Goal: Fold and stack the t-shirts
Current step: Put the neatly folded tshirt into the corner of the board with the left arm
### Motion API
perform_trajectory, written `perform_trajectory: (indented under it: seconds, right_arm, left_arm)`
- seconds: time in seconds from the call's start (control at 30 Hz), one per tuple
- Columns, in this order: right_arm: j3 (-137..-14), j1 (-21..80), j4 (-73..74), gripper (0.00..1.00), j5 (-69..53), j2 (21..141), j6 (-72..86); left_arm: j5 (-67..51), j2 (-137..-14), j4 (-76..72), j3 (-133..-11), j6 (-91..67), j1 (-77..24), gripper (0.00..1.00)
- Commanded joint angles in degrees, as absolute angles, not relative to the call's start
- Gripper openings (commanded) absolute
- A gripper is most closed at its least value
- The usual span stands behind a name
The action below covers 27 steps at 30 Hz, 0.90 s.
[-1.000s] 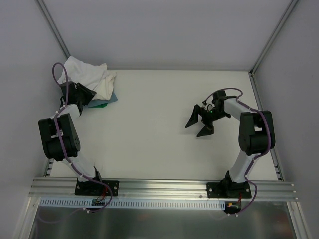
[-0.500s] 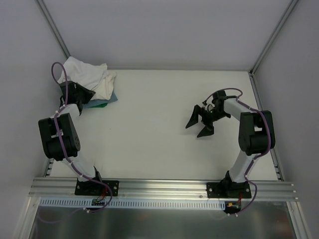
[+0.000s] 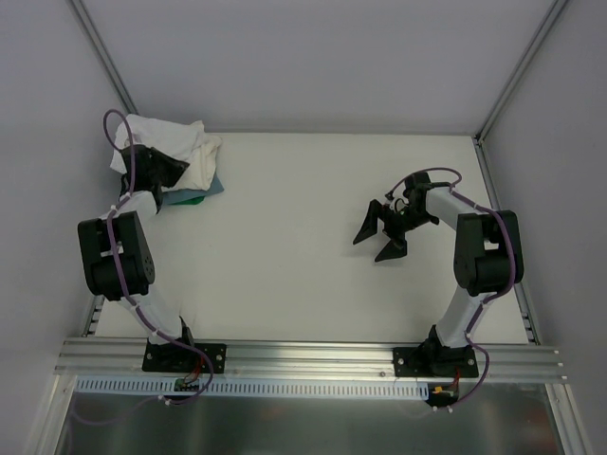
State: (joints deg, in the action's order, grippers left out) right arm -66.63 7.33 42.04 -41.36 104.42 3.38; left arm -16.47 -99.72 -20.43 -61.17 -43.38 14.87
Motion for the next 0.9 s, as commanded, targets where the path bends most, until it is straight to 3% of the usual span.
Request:
perform_trajectory:
  seconds: [0.0,0.43,0.47,0.5,0.53,0.57,0.87]
  right_arm:
    - [-67.7,7.1,42.6,1.0,-42.1,103.1,3.0]
    - [-67.1,7.0,43.3,0.99,-41.7,102.2,2.2]
    - [-67.3,7.0,43.3,1.0,-41.7,102.3,2.1]
    - [-67.3,6.9,43.3,0.99,-41.7,102.3,2.0]
    - [-67.4,6.9,43.4,0.99,-41.7,102.4,2.0]
    - [-67.5,6.9,43.4,0.99,-41.7,102.5,2.0]
    - [-68.6,7.0,42.9,1.0,-42.5,103.5,2.4]
  left_arm:
    - [-17.5,-101.3,-23.6,-64.2,-46.0,11.7,0.0]
    - [-15.1,-107.1,-22.7,-70.7,-49.9,4.7,0.0]
    - [-15.1,-107.2,-21.9,-71.0,-49.5,4.8,0.14]
    - [-15.2,-107.1,-21.3,-71.0,-48.5,4.8,0.41]
    - [-14.9,-106.6,-20.7,-71.0,-48.2,4.8,0.9]
    - [-14.9,-106.4,-20.1,-71.0,-47.6,4.9,0.99]
    - [-19.2,-100.1,-15.5,-71.6,-44.2,8.0,0.99]
